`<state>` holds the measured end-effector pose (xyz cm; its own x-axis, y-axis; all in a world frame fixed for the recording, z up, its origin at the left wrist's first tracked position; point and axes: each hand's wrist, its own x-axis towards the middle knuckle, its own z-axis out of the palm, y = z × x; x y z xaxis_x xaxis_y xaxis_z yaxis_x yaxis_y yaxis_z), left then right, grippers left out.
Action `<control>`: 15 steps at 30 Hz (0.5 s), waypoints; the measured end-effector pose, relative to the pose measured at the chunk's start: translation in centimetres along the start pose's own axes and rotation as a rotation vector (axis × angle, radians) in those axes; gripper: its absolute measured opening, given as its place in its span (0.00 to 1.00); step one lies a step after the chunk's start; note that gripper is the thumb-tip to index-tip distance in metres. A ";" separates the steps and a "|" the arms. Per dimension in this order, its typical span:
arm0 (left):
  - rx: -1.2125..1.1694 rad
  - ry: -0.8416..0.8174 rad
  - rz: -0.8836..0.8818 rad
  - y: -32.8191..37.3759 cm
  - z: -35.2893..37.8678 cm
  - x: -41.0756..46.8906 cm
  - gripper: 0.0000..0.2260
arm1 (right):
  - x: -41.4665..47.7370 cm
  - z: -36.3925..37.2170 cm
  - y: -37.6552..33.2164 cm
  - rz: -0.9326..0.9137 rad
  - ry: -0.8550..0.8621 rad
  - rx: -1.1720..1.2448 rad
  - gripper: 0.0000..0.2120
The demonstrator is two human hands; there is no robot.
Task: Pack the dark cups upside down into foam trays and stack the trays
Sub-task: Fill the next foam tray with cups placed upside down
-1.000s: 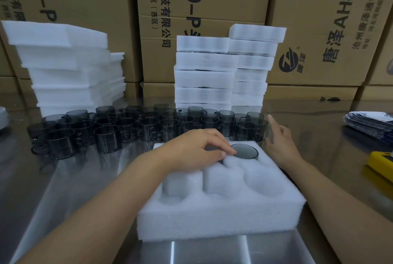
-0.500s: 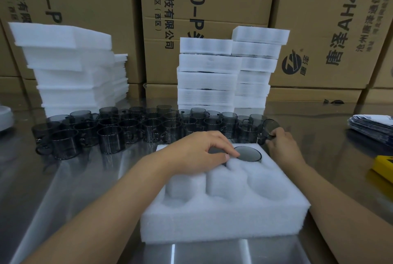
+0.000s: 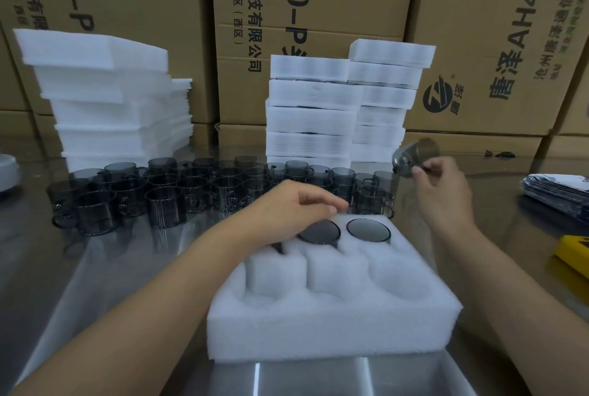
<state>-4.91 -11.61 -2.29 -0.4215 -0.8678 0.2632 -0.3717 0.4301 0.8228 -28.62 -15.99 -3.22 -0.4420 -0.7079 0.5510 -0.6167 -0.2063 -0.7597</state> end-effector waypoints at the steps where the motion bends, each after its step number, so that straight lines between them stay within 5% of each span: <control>1: -0.053 0.040 -0.009 -0.1 -0.2 0.1 0.11 | -0.4 -0.1 -1.1 -0.030 -0.024 0.039 0.08; 4: -0.220 0.150 -0.068 -0.1 -0.6 0.3 0.10 | -2.4 -0.5 -4.3 -0.101 -0.127 0.199 0.02; 7: -0.316 0.243 -0.127 -0.2 -1.0 0.5 0.10 | -4.6 -0.6 -6.6 -0.153 -0.243 0.342 0.06; 15: -0.512 0.260 -0.163 -0.4 -1.2 1.0 0.15 | -8.3 0.8 -8.6 -0.076 -0.554 0.580 0.04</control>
<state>-4.21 -12.92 -1.77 -0.1524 -0.9727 0.1750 0.0591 0.1678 0.9841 -19.14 -8.88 -1.49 0.0687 -0.8785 0.4728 -0.1287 -0.4777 -0.8690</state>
